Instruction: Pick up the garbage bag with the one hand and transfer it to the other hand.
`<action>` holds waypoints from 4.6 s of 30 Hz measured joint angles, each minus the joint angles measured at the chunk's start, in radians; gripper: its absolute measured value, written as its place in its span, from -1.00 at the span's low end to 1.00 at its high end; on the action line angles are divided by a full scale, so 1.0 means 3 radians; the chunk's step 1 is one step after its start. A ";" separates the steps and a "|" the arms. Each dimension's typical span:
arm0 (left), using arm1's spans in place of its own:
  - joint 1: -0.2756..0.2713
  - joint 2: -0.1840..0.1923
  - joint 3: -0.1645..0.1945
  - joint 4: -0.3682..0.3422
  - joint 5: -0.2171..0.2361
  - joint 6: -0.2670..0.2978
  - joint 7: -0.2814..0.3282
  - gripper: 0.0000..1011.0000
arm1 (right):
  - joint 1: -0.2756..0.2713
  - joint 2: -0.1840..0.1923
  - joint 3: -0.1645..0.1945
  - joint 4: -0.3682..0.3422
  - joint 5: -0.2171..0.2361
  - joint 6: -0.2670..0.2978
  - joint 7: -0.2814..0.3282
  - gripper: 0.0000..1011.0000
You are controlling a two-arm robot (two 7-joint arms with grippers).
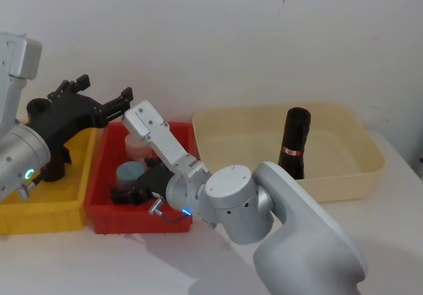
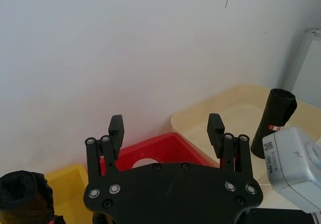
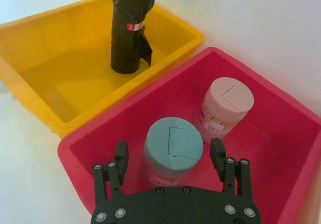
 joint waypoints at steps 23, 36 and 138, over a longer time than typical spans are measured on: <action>0.0000 0.0000 0.0000 0.0000 0.0000 0.0000 0.0000 0.98 | 0.0004 -0.0081 0.0092 0.0067 -0.0010 0.0024 0.0012 0.41; 0.0000 0.0000 0.0000 0.0000 0.0000 0.0000 0.0000 0.98 | -0.0011 -0.0157 0.0209 -0.0008 0.0033 0.0084 -0.0022 0.32; 0.0000 0.0000 0.0000 0.0000 0.0000 0.0000 0.0000 0.98 | -0.1414 0.0366 0.1123 -0.1053 0.0289 -0.2611 -0.0111 0.98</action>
